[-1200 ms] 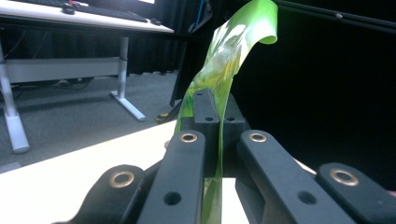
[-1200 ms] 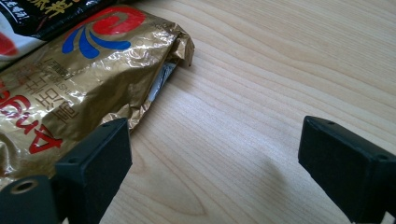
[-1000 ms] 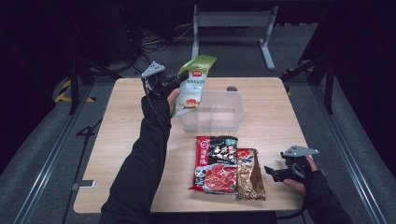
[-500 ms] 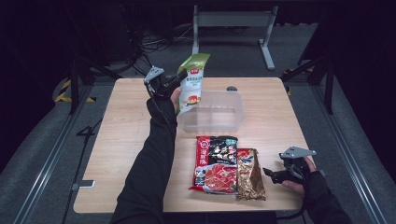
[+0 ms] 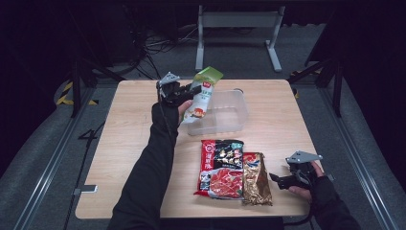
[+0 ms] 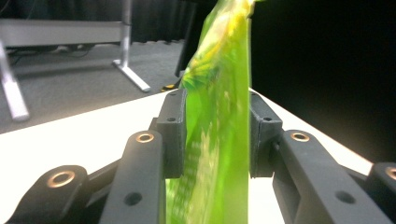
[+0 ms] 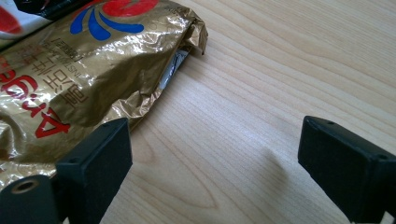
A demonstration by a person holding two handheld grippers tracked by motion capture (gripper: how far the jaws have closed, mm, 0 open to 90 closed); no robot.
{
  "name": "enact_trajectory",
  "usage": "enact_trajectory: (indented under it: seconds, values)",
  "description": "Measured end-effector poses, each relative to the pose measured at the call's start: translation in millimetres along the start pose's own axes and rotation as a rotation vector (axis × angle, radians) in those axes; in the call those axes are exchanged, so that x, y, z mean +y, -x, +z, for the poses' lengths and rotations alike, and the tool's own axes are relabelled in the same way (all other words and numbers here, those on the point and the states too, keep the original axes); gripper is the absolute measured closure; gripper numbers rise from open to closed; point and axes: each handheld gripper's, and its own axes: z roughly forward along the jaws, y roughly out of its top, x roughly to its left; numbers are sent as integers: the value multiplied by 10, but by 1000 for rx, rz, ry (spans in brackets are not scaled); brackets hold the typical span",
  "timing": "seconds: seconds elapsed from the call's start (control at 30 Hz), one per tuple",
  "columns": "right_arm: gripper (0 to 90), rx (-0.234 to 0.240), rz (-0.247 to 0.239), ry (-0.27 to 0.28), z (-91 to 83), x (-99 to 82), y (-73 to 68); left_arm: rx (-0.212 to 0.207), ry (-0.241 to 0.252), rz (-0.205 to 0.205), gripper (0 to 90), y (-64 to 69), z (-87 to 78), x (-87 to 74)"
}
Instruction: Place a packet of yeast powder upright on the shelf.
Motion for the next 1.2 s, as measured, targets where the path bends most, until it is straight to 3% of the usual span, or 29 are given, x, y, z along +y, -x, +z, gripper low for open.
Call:
enact_trajectory:
  seconds: [0.03,0.07,0.1,0.13,0.2,0.27,0.4,0.47,0.6,0.67,0.73,0.8,0.9,0.93,1.07,1.17,1.2]
  values:
    - [106,0,2,-2,1,-2,1,-32,-25,-5,592,-23,-41,5]
    - [106,2,3,-3,4,-5,2,-38,-60,5,540,-31,-98,13]
    - [107,3,3,-7,7,-6,4,-33,-83,23,524,-27,-138,15]
    - [106,4,3,-10,9,-7,3,-73,-130,49,526,-25,-192,10]
    - [106,8,1,-14,16,-8,0,-87,-211,88,506,-1,-268,-24]
    - [106,10,-3,-18,18,-7,-6,-133,-263,102,474,24,-356,-89]
    - [107,12,-5,-26,26,-13,-6,-128,-343,151,551,47,-450,-228]
    - [107,15,-5,-30,34,-12,-7,-145,-367,153,587,54,-447,-281]
    - [108,18,-7,-35,39,-4,-12,-134,-391,165,658,111,-370,-348]
    - [108,15,-9,-36,48,0,-17,-100,-407,199,687,161,-319,-360]
    - [108,22,-10,-37,52,-2,-22,-61,-454,247,678,238,-239,-395]
    - [108,27,-10,-39,57,-5,-24,13,-496,278,680,278,-155,-447]
    - [108,31,-4,-39,54,-5,-31,19,-459,229,709,230,-129,-483]
    - [108,34,-1,-36,50,-5,-32,38,-452,223,719,226,-119,-490]
    - [109,34,3,-40,56,-1,-37,121,-451,278,755,318,-67,-486]
    - [108,35,-3,-40,60,0,-43,135,-437,289,808,339,-53,-472]
    - [108,34,-4,-39,58,0,-41,135,-412,285,816,339,-69,-456]
